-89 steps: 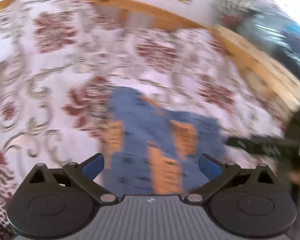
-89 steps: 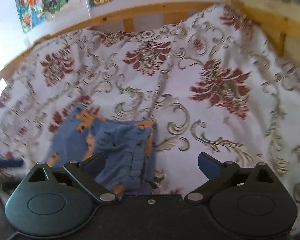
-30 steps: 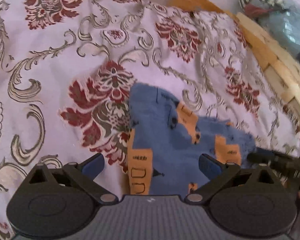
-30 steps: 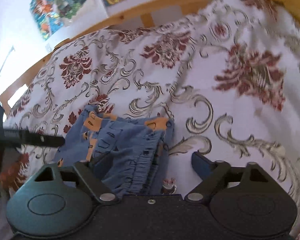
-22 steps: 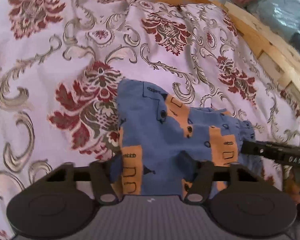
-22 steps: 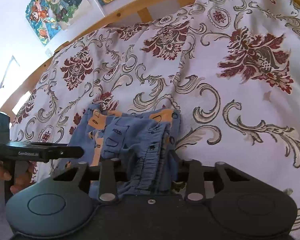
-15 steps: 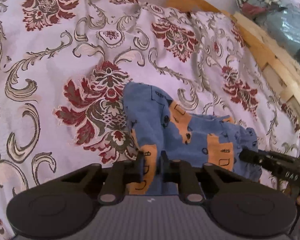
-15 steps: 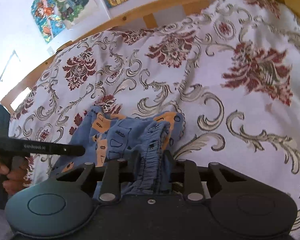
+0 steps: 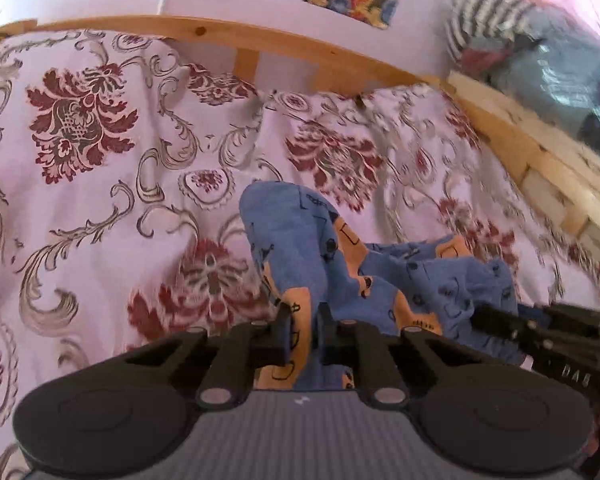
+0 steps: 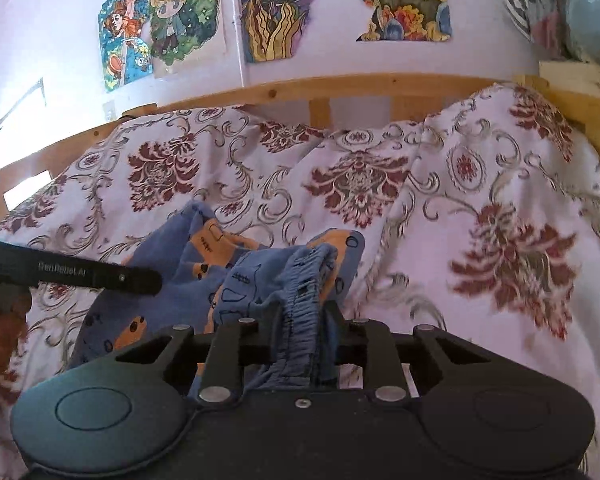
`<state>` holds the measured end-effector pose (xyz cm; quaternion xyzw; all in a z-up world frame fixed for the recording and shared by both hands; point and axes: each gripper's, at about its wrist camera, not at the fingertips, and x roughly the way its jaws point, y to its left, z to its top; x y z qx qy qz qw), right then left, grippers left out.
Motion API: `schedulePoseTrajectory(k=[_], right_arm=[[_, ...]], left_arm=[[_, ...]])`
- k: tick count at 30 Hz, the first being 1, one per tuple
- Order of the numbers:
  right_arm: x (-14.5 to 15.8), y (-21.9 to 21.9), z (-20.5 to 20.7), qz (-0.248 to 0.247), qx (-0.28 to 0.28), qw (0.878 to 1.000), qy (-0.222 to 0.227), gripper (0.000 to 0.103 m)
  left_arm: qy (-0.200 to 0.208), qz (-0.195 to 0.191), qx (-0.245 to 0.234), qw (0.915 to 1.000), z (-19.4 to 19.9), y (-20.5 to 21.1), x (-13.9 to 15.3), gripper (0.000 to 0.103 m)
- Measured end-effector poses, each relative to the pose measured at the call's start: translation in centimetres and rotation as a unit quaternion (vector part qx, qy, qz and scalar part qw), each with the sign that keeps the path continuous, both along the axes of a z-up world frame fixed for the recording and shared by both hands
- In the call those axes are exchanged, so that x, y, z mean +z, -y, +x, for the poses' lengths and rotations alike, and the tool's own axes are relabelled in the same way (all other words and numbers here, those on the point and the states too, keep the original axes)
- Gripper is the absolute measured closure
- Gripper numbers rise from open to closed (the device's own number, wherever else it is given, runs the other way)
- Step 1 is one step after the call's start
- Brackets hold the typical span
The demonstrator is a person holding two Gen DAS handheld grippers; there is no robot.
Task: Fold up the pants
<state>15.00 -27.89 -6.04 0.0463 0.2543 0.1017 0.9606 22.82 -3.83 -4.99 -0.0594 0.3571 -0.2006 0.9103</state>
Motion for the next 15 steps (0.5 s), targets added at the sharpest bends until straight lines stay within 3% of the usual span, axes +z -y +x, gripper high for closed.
schedulePoseTrajectory(k=[6, 9, 11, 12, 14, 15], right_arm=[[-1.1, 0.0, 2.9, 0.002, 0.002, 1.000, -0.017, 0.079], [-1.7, -0.3, 3.0, -0.009, -0.008, 1.000, -0.026, 0.074], [-1.8, -0.2, 2.8, -0.014, -0.020, 0.999, -0.025, 0.069], [-1.7, -0.1, 2.6, -0.011, -0.027, 0.999, -0.024, 0.063], [-1.5, 0.2, 2.0, -0.007, -0.040, 0.999, -0.020, 0.049], [-1.3, 0.2, 1.6, -0.005, -0.046, 0.999, -0.018, 0.043]], left_arm=[[-0.041, -0.002, 0.019, 0.9990, 2.1, -0.8, -2.4, 0.090], [-0.046, -0.005, 0.022, 0.9987, 2.2, -1.1, -2.8, 0.082], [-0.044, -0.003, 0.032, 0.9985, 2.0, -1.3, -2.6, 0.068], [-0.042, -0.001, 0.034, 0.9985, 1.8, -1.4, -2.5, 0.063], [-0.036, 0.005, 0.042, 0.9985, 1.2, -1.7, -2.1, 0.038], [-0.030, 0.008, 0.047, 0.9984, 0.8, -1.8, -1.8, 0.035]])
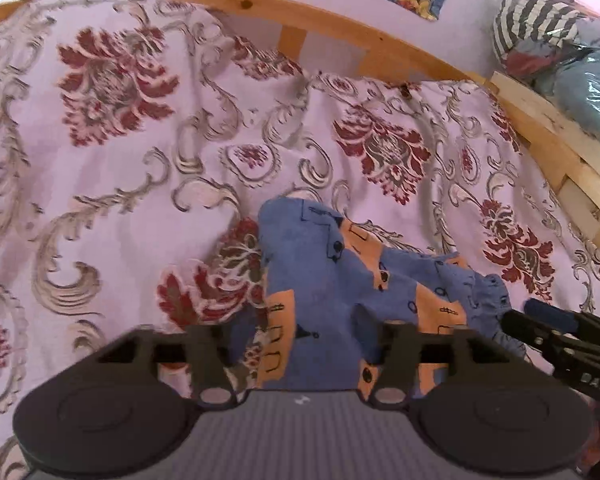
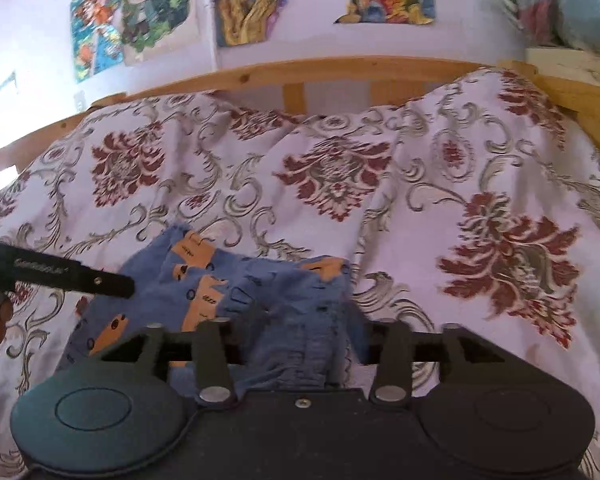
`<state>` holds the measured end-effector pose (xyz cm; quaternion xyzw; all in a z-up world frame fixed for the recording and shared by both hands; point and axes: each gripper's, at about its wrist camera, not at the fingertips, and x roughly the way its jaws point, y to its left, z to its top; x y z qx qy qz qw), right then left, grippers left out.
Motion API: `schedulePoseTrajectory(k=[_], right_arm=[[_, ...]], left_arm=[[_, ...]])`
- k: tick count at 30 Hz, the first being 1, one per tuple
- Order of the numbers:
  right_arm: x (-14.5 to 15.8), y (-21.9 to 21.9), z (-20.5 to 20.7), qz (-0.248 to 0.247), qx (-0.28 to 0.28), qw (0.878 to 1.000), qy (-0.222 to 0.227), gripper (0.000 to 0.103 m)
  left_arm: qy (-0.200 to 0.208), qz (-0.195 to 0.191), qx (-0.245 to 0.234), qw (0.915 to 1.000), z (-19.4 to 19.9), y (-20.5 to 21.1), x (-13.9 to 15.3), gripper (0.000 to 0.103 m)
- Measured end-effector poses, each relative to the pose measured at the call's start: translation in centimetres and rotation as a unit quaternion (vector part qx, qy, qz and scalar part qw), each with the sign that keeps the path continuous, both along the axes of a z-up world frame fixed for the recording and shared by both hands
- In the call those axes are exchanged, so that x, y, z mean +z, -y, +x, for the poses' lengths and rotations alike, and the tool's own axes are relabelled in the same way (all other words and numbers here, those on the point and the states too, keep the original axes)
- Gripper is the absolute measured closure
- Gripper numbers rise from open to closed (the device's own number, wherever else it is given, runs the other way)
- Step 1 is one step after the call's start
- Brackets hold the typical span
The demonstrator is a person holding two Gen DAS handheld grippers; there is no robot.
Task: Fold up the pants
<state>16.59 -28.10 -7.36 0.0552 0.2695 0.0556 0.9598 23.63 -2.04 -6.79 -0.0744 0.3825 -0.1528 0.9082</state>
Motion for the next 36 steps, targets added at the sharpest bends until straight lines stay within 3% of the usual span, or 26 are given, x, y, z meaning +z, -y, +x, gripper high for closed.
schedulePoseTrajectory(k=[2, 5, 7, 12, 19, 25, 36], right_arm=[[0.5, -0.1, -0.9, -0.001, -0.008, 1.000, 0.006, 0.036], [1.5, -0.7, -2.7, -0.008, -0.019, 0.999, 0.024, 0.019], [2.3, -1.0, -4.2, -0.006, -0.030, 0.999, 0.037, 0.011], [3.8, -1.9, -7.8, 0.000, -0.052, 0.997, 0.060, 0.001], [5.2, -4.0, -12.7, -0.006, -0.053, 0.996, 0.075, 0.001], [4.8, -5.0, -15.6, -0.015, -0.048, 0.997, 0.057, 0.001], [4.8, -4.8, -16.5, -0.013, -0.049, 0.997, 0.059, 0.001]], left_arm=[[0.013, 0.005, 0.005, 0.9999, -0.9, -0.2, 0.8, 0.020], [0.032, 0.011, 0.020, 0.9992, -2.6, -0.7, 2.0, 0.005], [0.044, 0.018, 0.029, 0.9985, -3.9, -0.9, 2.8, 0.001], [0.055, 0.048, 0.050, 0.9961, -7.6, -1.7, 3.9, 0.000], [0.049, 0.077, 0.052, 0.9944, -13.1, -2.7, 4.6, 0.000], [0.055, 0.106, 0.035, 0.9922, -16.4, -2.5, 4.9, 0.000], [0.050, 0.103, 0.036, 0.9928, -17.5, -2.8, 4.8, 0.000]])
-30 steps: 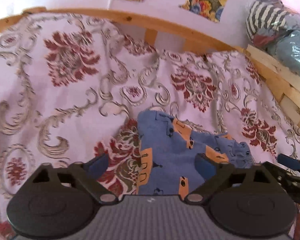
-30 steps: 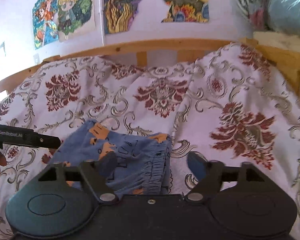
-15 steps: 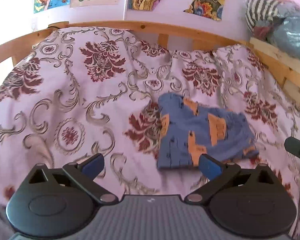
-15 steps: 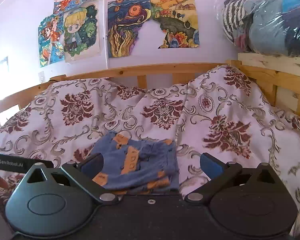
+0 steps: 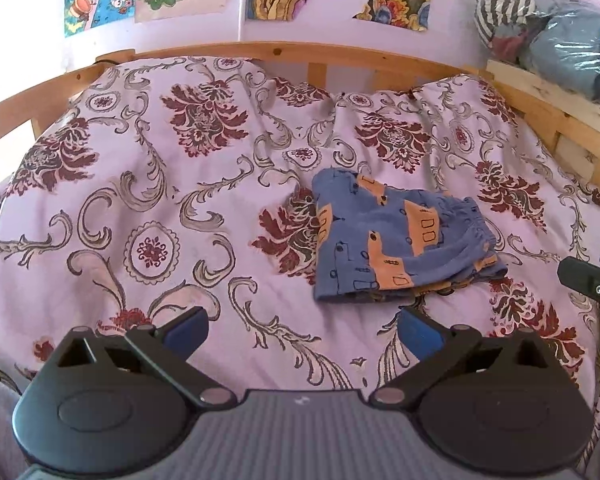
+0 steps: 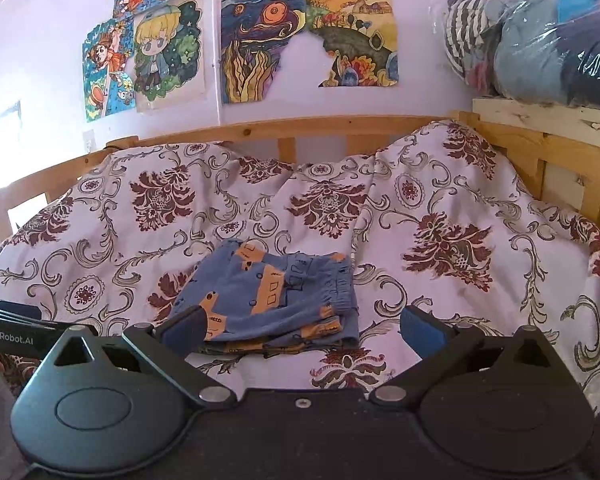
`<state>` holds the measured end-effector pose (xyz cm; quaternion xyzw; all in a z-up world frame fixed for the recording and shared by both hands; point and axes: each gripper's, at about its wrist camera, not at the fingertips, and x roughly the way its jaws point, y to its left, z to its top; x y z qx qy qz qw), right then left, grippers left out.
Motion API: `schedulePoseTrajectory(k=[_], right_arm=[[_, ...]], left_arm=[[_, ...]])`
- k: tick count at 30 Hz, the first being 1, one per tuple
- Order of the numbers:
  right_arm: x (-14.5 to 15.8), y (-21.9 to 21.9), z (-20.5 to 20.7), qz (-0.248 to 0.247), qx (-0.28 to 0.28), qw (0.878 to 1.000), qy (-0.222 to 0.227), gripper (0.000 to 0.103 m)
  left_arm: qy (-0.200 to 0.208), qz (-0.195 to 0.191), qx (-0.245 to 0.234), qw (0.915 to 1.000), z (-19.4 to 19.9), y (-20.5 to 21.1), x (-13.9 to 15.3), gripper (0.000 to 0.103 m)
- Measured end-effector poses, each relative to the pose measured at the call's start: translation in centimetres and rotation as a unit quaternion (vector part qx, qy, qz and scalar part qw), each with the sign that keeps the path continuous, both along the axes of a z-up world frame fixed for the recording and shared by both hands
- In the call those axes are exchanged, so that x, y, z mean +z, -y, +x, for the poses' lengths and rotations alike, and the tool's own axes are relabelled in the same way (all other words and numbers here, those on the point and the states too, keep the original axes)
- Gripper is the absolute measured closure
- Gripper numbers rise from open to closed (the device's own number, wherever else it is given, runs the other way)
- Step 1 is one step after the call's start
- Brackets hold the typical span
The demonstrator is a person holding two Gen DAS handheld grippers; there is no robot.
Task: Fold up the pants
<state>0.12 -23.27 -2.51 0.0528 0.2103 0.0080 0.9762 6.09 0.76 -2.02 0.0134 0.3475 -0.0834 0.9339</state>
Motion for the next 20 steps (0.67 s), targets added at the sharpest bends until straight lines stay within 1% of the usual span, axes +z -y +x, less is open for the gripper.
schedulePoseTrajectory(k=[9, 11, 15, 17, 20], right_arm=[[-0.06, 0.04, 0.04, 0.006, 0.001, 1.000, -0.004, 0.001], [-0.12, -0.03, 0.06, 0.007, 0.001, 1.000, -0.005, 0.001], [-0.30, 0.03, 0.26, 0.009, 0.003, 1.000, -0.010, 0.001], [-0.36, -0.06, 0.31, 0.010, 0.005, 1.000, -0.011, 0.001], [-0.40, -0.11, 0.37, 0.009, 0.008, 1.000, -0.013, 0.001]], left_arm=[[-0.005, -0.003, 0.004, 1.0000, 0.18, -0.22, -0.19, 0.000], [-0.016, -0.001, 0.011, 0.9998, 0.38, -0.14, -0.34, 0.000], [-0.020, 0.010, 0.008, 0.9997, 0.48, -0.01, -0.58, 0.000], [-0.022, 0.012, -0.004, 0.9997, 0.48, 0.09, -0.65, 0.000], [-0.017, 0.019, -0.006, 0.9997, 0.34, 0.27, -0.68, 0.000]])
